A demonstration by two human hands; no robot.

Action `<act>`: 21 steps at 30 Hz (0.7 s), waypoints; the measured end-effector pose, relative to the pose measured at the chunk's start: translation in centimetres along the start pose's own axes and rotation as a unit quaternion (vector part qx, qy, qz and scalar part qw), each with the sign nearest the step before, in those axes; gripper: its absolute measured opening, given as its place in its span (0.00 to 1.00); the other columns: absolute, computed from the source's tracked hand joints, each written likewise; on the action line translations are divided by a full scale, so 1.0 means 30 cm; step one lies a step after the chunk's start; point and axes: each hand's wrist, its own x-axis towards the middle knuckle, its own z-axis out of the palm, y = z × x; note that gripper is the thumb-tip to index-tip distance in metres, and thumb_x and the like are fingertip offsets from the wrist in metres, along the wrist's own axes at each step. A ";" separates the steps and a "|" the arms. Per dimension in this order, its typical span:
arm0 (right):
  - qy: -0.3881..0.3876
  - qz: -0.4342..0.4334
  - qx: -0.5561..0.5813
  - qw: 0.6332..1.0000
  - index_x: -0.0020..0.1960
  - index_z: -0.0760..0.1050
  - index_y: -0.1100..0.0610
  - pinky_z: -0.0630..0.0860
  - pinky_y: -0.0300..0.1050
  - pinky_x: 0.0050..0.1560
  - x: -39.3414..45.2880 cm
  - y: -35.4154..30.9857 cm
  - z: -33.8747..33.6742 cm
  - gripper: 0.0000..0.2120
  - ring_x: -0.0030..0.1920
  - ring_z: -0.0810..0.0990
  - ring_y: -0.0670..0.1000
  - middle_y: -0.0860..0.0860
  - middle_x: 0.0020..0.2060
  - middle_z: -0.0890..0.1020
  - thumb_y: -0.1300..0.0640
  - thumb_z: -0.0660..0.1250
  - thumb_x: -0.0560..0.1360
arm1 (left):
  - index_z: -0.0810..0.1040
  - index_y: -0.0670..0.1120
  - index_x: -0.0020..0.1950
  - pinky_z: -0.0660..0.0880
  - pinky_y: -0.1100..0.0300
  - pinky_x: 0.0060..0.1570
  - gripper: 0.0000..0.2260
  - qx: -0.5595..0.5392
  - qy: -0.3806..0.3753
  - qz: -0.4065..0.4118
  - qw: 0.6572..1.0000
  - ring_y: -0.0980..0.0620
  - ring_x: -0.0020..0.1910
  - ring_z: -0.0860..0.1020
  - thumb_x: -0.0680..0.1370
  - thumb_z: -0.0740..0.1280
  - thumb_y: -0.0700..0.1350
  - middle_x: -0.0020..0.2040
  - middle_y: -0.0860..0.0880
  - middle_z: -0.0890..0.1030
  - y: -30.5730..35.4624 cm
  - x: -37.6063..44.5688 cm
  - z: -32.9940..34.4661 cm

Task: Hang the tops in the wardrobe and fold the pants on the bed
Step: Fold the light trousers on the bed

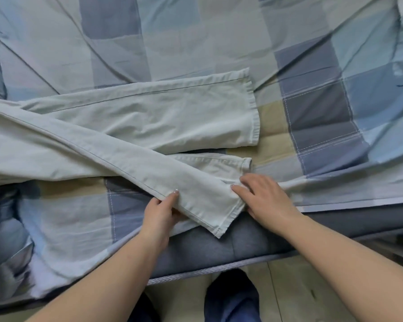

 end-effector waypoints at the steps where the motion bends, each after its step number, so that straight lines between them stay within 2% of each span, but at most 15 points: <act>1: 0.016 -0.009 0.012 1.000 0.54 0.80 0.60 0.76 0.57 0.53 0.005 0.002 0.006 0.27 0.52 0.81 0.63 0.61 0.52 0.81 0.65 0.78 0.55 | 0.78 0.43 0.54 0.79 0.58 0.42 0.06 -0.002 -0.010 0.018 1.000 0.49 0.49 0.83 0.78 0.66 0.43 0.51 0.45 0.84 0.015 -0.011 0.013; 2: 0.030 -0.016 0.039 0.999 0.52 0.80 0.59 0.75 0.56 0.56 0.011 0.005 0.010 0.24 0.52 0.80 0.61 0.59 0.51 0.81 0.64 0.77 0.56 | 0.78 0.43 0.54 0.79 0.57 0.42 0.08 0.000 -0.021 0.035 0.999 0.49 0.49 0.83 0.78 0.67 0.44 0.50 0.46 0.85 0.038 -0.017 0.030; 4: 0.047 0.003 0.118 0.992 0.52 0.79 0.57 0.65 0.52 0.67 0.023 -0.002 0.005 0.18 0.56 0.78 0.57 0.54 0.52 0.80 0.62 0.72 0.63 | 0.78 0.42 0.53 0.78 0.56 0.38 0.12 0.000 -0.037 0.072 0.997 0.50 0.44 0.84 0.74 0.68 0.48 0.45 0.48 0.85 0.108 -0.025 0.068; 5: 0.062 0.036 0.172 0.983 0.54 0.77 0.57 0.59 0.49 0.70 0.029 -0.014 0.002 0.15 0.58 0.76 0.56 0.52 0.53 0.80 0.61 0.68 0.67 | 0.77 0.42 0.51 0.77 0.57 0.34 0.13 -0.002 -0.036 0.093 0.995 0.51 0.39 0.83 0.72 0.69 0.49 0.41 0.48 0.84 0.157 -0.027 0.085; 6: 0.082 0.085 0.242 0.963 0.54 0.76 0.55 0.59 0.47 0.70 0.037 -0.021 -0.012 0.14 0.58 0.75 0.55 0.51 0.51 0.80 0.61 0.64 0.69 | 0.75 0.43 0.50 0.76 0.58 0.32 0.13 -0.010 -0.034 0.113 0.993 0.52 0.37 0.82 0.71 0.69 0.49 0.38 0.49 0.82 0.212 -0.025 0.114; 7: 0.110 0.134 0.322 0.931 0.53 0.75 0.53 0.65 0.45 0.66 0.047 -0.023 -0.041 0.13 0.55 0.76 0.53 0.49 0.49 0.81 0.60 0.60 0.70 | 0.74 0.43 0.49 0.76 0.58 0.32 0.13 -0.017 -0.035 0.131 0.991 0.52 0.36 0.80 0.71 0.69 0.49 0.37 0.49 0.79 0.267 -0.021 0.149; 8: 0.143 0.171 0.399 0.890 0.51 0.75 0.48 0.70 0.41 0.56 0.061 -0.027 -0.079 0.12 0.51 0.77 0.50 0.45 0.45 0.81 0.58 0.58 0.70 | 0.74 0.44 0.49 0.76 0.56 0.34 0.12 -0.021 -0.037 0.147 0.988 0.52 0.37 0.79 0.71 0.69 0.48 0.38 0.48 0.77 0.322 -0.016 0.185; 10: 0.210 0.207 0.480 0.826 0.45 0.71 0.40 0.70 0.33 0.39 0.105 -0.009 -0.158 0.10 0.41 0.77 0.40 0.40 0.39 0.80 0.56 0.58 0.73 | 0.74 0.44 0.49 0.77 0.54 0.40 0.08 -0.014 -0.044 0.173 0.984 0.51 0.39 0.78 0.74 0.68 0.47 0.40 0.48 0.76 0.424 0.002 0.265; 12: 0.254 0.230 0.501 0.794 0.43 0.71 0.40 0.69 0.31 0.35 0.167 0.035 -0.224 0.12 0.38 0.76 0.36 0.38 0.36 0.79 0.58 0.60 0.76 | 0.74 0.45 0.48 0.78 0.54 0.43 0.05 -0.001 -0.052 0.193 0.980 0.50 0.39 0.78 0.77 0.66 0.46 0.40 0.48 0.76 0.513 0.030 0.349; 15: 0.249 0.268 0.510 0.778 0.41 0.73 0.47 0.67 0.31 0.32 0.286 0.126 -0.298 0.09 0.34 0.74 0.38 0.41 0.33 0.77 0.59 0.60 0.77 | 0.72 0.47 0.47 0.78 0.53 0.47 0.04 0.017 -0.046 0.204 0.978 0.50 0.41 0.78 0.78 0.65 0.47 0.41 0.48 0.76 0.629 0.093 0.472; 18: 0.181 0.317 0.494 0.789 0.41 0.73 0.53 0.65 0.42 0.32 0.405 0.211 -0.313 0.08 0.35 0.71 0.47 0.45 0.34 0.75 0.56 0.59 0.78 | 0.72 0.48 0.46 0.79 0.54 0.45 0.05 0.043 -0.041 0.181 0.982 0.50 0.39 0.79 0.79 0.63 0.48 0.41 0.48 0.76 0.692 0.172 0.562; 20: 0.150 0.339 0.476 0.797 0.47 0.75 0.52 0.65 0.43 0.36 0.451 0.253 -0.296 0.07 0.40 0.73 0.50 0.48 0.40 0.77 0.54 0.60 0.79 | 0.72 0.48 0.50 0.79 0.57 0.41 0.05 0.059 -0.092 0.158 0.981 0.53 0.40 0.81 0.80 0.62 0.49 0.46 0.48 0.77 0.692 0.204 0.592; 21: 0.139 0.350 0.464 0.802 0.52 0.76 0.52 0.65 0.42 0.39 0.464 0.268 -0.282 0.07 0.42 0.73 0.50 0.49 0.44 0.78 0.53 0.60 0.79 | 0.71 0.49 0.54 0.78 0.56 0.44 0.06 0.075 -0.113 0.149 0.980 0.53 0.45 0.81 0.80 0.62 0.51 0.52 0.48 0.78 0.678 0.217 0.593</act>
